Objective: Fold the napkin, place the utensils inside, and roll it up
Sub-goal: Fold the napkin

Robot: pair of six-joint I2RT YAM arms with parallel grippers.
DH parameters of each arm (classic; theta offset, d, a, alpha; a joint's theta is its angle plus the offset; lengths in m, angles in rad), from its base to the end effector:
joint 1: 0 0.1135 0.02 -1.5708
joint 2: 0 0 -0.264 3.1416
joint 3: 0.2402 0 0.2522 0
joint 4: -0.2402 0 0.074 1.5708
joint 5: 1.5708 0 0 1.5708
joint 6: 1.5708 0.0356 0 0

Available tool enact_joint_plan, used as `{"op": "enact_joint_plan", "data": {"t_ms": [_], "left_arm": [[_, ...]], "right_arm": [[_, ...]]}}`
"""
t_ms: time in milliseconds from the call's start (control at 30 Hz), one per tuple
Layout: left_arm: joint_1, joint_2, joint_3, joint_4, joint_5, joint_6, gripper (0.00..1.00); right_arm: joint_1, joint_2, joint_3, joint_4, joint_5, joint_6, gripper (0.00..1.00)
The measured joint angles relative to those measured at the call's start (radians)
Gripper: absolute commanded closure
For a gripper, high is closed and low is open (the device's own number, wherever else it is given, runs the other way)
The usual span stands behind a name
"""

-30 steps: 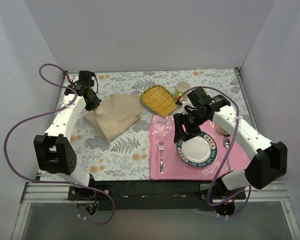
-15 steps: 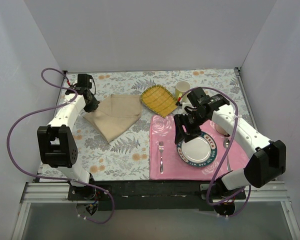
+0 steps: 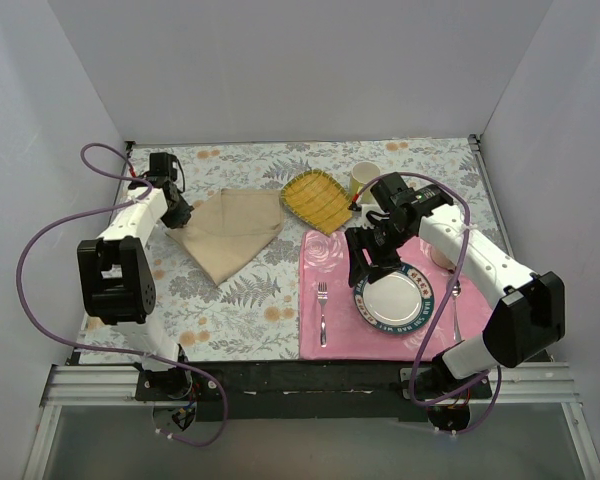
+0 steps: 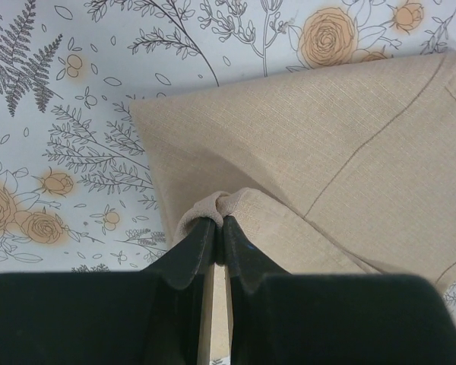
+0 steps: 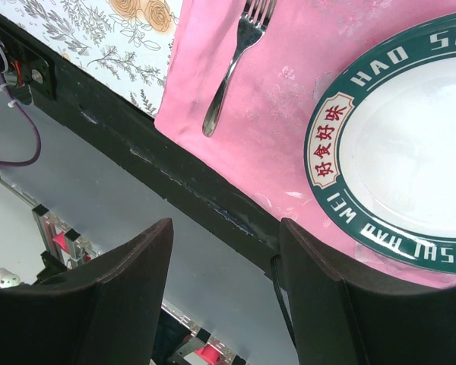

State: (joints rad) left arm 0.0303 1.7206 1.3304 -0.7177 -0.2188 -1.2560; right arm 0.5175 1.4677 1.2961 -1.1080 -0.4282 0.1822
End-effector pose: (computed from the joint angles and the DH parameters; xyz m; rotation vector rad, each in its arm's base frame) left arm 0.3569 0.0185 0.2395 -1.6363 2.0696 -0.1206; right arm 0.2317 0.1489 0.2915 -0.5799 2.8680 0.7444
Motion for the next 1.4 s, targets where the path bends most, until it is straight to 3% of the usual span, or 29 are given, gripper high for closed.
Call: {"op": "enact_joint_plan", "data": {"t_ms": [400, 533, 567, 633, 667, 800, 933, 1100, 1200, 1267, 1400], "left_arm": [[0.015, 0.046, -0.002, 0.019, 0.0, 0.001, 0.98], [0.02, 0.07, -0.002, 0.023, -0.002, 0.003, 0.76], [0.021, 0.074, -0.002, 0.023, -0.002, 0.007, 0.66], [0.023, 0.082, 0.003, 0.014, -0.002, 0.006, 0.57], [0.024, 0.085, 0.013, 0.005, -0.002, 0.007, 0.48], [0.027, 0.092, 0.106, -0.051, 0.0, 0.0, 0.43], [0.027, 0.064, 0.18, -0.059, 0.019, -0.011, 0.43], [0.027, -0.044, 0.076, -0.05, 0.086, -0.037, 0.45], [0.027, -0.127, -0.046, -0.005, 0.159, -0.048, 0.51], [0.027, -0.161, -0.107, 0.019, 0.225, -0.054, 0.6], [0.029, -0.151, -0.124, 0.071, 0.305, -0.059, 0.67]], "right_arm": [[0.0, 0.0, 0.002, -0.001, 0.0, -0.002, 0.34], [0.0, 0.0, 0.002, -0.002, 0.0, -0.002, 0.34], [0.0, 0.0, 0.002, -0.002, 0.0, -0.002, 0.34], [0.0, 0.002, 0.002, -0.002, 0.0, -0.002, 0.34], [0.0, 0.003, 0.002, -0.001, 0.0, -0.002, 0.34], [0.0, 0.015, 0.004, 0.008, -0.005, 0.002, 0.33], [0.008, 0.031, 0.013, 0.036, -0.02, 0.015, 0.33], [0.047, 0.124, 0.08, 0.116, -0.031, 0.047, 0.36], [0.076, 0.229, 0.172, 0.177, -0.031, 0.085, 0.39], [0.097, 0.315, 0.255, 0.245, -0.03, 0.126, 0.4], [0.138, 0.458, 0.38, 0.379, -0.039, 0.21, 0.43]]}}
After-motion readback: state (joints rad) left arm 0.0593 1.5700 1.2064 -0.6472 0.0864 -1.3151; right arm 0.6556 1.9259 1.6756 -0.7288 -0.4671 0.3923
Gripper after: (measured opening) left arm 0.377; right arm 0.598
